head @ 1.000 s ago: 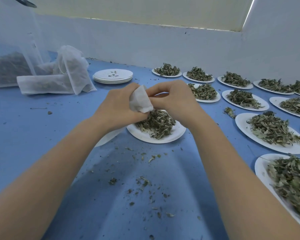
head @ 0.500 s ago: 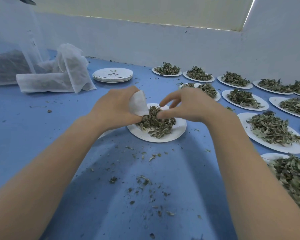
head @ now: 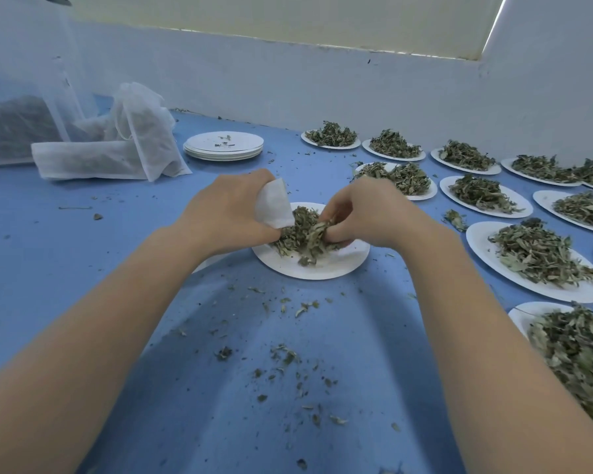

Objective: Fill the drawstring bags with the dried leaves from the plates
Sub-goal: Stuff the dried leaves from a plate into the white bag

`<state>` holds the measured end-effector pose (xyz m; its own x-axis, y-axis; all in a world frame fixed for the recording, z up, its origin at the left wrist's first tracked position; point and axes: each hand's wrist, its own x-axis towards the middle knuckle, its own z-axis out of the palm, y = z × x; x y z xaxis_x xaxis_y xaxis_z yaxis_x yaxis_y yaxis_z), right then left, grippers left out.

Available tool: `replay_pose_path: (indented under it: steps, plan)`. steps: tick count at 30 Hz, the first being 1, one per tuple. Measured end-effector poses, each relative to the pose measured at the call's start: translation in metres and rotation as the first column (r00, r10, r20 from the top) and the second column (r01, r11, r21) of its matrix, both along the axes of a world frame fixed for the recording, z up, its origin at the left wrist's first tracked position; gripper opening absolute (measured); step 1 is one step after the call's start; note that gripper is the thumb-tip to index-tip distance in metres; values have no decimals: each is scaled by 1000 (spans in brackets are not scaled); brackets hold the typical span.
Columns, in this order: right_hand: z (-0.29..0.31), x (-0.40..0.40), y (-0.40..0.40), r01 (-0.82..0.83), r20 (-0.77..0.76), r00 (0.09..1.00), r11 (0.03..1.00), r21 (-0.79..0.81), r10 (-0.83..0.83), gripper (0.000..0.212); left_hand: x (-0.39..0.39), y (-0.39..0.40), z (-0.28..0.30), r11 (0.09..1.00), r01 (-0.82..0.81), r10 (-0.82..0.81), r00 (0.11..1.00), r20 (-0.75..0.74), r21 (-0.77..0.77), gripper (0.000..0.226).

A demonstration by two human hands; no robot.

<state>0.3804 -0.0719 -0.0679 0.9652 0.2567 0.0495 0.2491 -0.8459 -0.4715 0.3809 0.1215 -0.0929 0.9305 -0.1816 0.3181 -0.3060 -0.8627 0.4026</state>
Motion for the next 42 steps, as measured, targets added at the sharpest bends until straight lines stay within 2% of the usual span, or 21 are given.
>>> replay_pose_path:
  steps: [7, 11, 17, 19, 21, 23, 25, 30, 34, 36, 38, 40, 42]
  plan:
    - [14, -4, -6, 51, 150, 986, 982, 184, -79, 19, 2, 0, -2, 998, 16, -16, 1000, 0, 58, 55]
    - [16, -7, 6, 61, 234, 969, 992, 107, -84, 17, 1, -3, -3, 998, 22, -23, 1000, 17, 51, 54]
    - [18, -11, 31, -37, 290, 956, 999, -3, 36, 12, 2, -11, -5, 997, -21, 17, 998, 56, 73, 52]
    - [18, -12, 31, -87, 251, 966, 991, 98, 60, 12, 2, -11, -5, 999, -8, 6, 997, 74, 34, 44]
    - [19, -14, 26, -165, 140, 981, 960, 228, 135, 20, 2, -12, -5, 1000, 6, -4, 996, 84, -24, 37]
    - [20, -17, 19, -262, 29, 964, 923, 283, 264, 27, 2, -11, -5, 996, 15, -8, 997, 74, -89, 36]
    - [19, -17, 16, -309, -8, 945, 897, 316, 328, 29, 3, -11, -6, 988, 35, -23, 997, 78, -152, 35]
    - [14, -8, 19, -161, 159, 980, 953, 256, 123, 22, -1, -11, -1, 957, 62, -34, 994, 105, -283, 37]
    - [10, -8, 26, -160, 221, 970, 952, 263, 102, 23, -5, -15, 1, 964, 101, -78, 992, 103, -246, 32]
    - [10, -10, 29, -188, 178, 973, 946, 263, 144, 16, -6, -17, 0, 964, 111, -89, 991, 99, -243, 30]
    - [12, -14, 26, -258, 66, 966, 921, 294, 249, 11, -5, -16, 0, 965, 121, -101, 990, 98, -234, 37]
    - [14, -16, 20, -298, -25, 946, 898, 323, 323, 12, -6, -15, 1, 968, 131, -112, 989, 98, -215, 46]
    - [16, -15, 16, -312, -56, 938, 905, 289, 342, 14, -6, -17, 1, 969, 142, -126, 988, 87, -204, 47]
